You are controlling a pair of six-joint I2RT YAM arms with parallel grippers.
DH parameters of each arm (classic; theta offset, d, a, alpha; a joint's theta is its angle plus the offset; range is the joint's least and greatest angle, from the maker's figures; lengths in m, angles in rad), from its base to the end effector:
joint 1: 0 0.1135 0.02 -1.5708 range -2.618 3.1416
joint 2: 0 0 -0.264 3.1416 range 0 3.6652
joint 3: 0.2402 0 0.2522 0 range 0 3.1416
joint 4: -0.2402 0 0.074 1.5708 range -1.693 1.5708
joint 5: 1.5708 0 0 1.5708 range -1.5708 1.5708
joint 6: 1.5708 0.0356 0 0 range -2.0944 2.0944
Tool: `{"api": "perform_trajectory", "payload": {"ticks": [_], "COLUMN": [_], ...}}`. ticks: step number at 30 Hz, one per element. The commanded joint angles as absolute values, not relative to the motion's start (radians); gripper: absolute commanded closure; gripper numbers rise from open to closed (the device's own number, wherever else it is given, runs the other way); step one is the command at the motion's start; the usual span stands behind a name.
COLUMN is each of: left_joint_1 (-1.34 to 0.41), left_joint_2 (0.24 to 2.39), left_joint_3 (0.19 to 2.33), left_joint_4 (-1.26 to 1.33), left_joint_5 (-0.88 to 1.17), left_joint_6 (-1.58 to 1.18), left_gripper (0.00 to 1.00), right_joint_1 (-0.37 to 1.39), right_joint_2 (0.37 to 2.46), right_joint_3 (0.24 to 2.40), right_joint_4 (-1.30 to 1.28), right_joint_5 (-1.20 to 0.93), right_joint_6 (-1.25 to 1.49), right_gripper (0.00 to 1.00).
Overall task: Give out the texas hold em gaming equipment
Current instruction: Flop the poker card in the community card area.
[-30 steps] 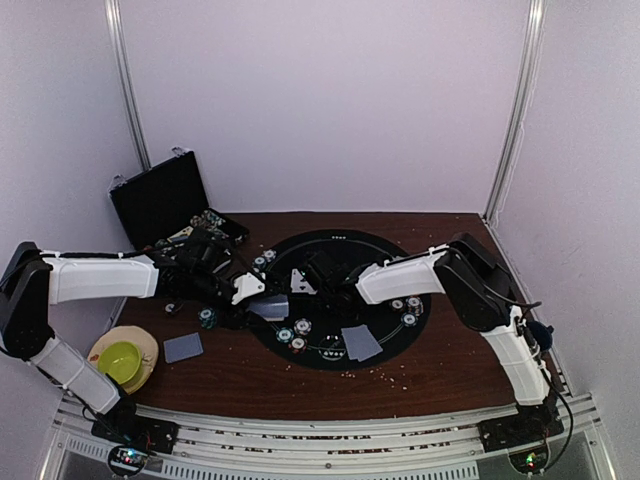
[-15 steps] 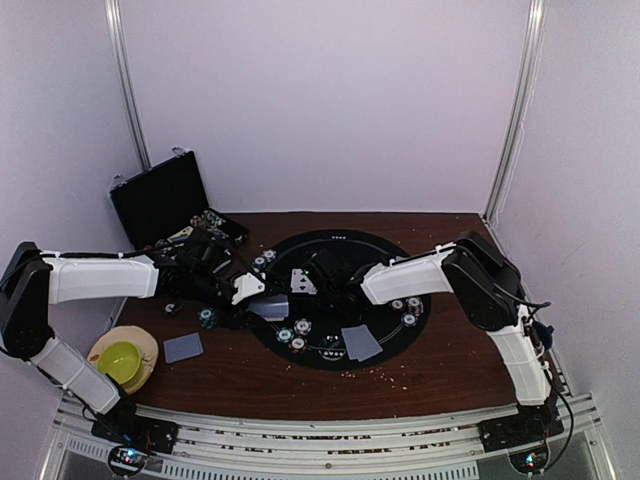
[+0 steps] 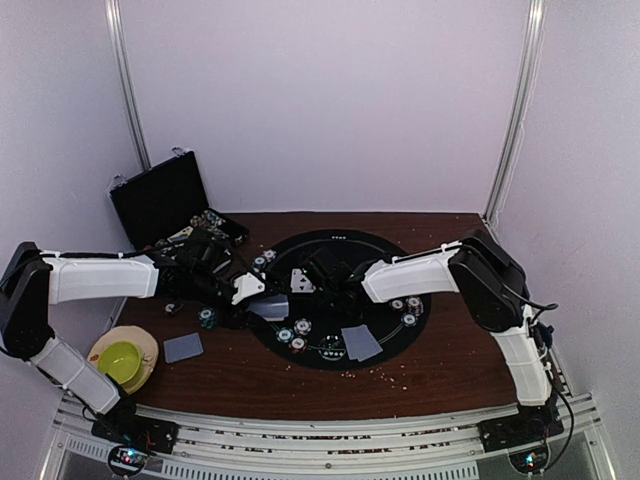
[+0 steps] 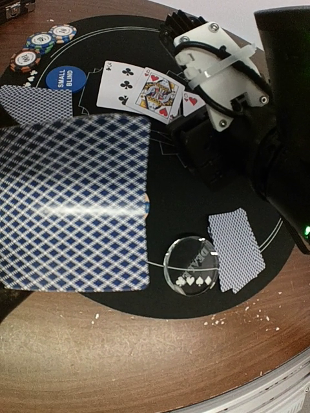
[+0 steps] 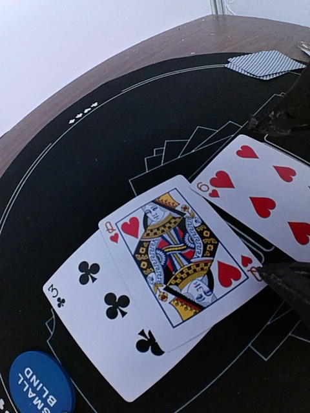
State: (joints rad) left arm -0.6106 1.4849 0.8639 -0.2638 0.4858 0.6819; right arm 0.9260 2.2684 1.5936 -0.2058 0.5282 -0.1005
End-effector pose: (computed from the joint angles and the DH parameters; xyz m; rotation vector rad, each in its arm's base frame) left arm 0.2349 -0.1847 0.2012 1.6053 1.7776 -0.5605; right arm 0.3059 0.3769 0.1289 -0.9348 2.1139 -0.2381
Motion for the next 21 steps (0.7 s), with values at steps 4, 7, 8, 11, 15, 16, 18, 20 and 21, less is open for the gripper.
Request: {"api": "perform_trajectory", "payload": {"ticks": [4, 7, 8, 11, 15, 16, 18, 20, 21], "left_joint_1": [-0.610, -0.609, -0.609, -0.610, -0.610, -0.609, -0.609, -0.609, -0.610], "left_joint_2": [1.485, 1.484, 1.485, 1.483, 1.479, 1.479, 1.480, 1.478, 1.477], "left_joint_3": [0.866, 0.867, 0.867, 0.866, 0.865, 0.865, 0.864, 0.864, 0.864], "left_joint_4": [-0.236, -0.236, -0.236, -0.236, -0.235, -0.234, -0.233, -0.232, -0.233], "left_joint_5": [0.491, 0.491, 0.491, 0.490, 0.492, 0.491, 0.491, 0.492, 0.492], "left_joint_6": [0.675, 0.675, 0.675, 0.675, 0.675, 0.673, 0.673, 0.673, 0.674], "left_gripper": [0.47, 0.47, 0.47, 0.47, 0.47, 0.47, 0.47, 0.47, 0.47], "right_joint_1": [0.936, 0.940, 0.942, 0.944, 0.944, 0.944, 0.943, 0.944, 0.944], "right_joint_2": [2.183, 2.157, 2.153, 2.151, 2.199, 2.217, 2.257, 2.297, 2.316], "right_joint_3": [1.614, 1.616, 1.616, 1.637, 1.716, 1.744, 1.800, 1.849, 1.871], "right_joint_4": [-0.286, -0.294, -0.294, -0.295, -0.311, -0.322, -0.341, -0.349, -0.351], "right_joint_5": [0.473, 0.469, 0.469, 0.468, 0.495, 0.499, 0.490, 0.505, 0.507], "right_joint_6": [-0.069, -0.060, -0.054, -0.018, 0.072, 0.099, 0.142, 0.182, 0.195], "right_gripper": [0.32, 0.31, 0.31, 0.30, 0.15, 0.13, 0.07, 0.03, 0.01]}}
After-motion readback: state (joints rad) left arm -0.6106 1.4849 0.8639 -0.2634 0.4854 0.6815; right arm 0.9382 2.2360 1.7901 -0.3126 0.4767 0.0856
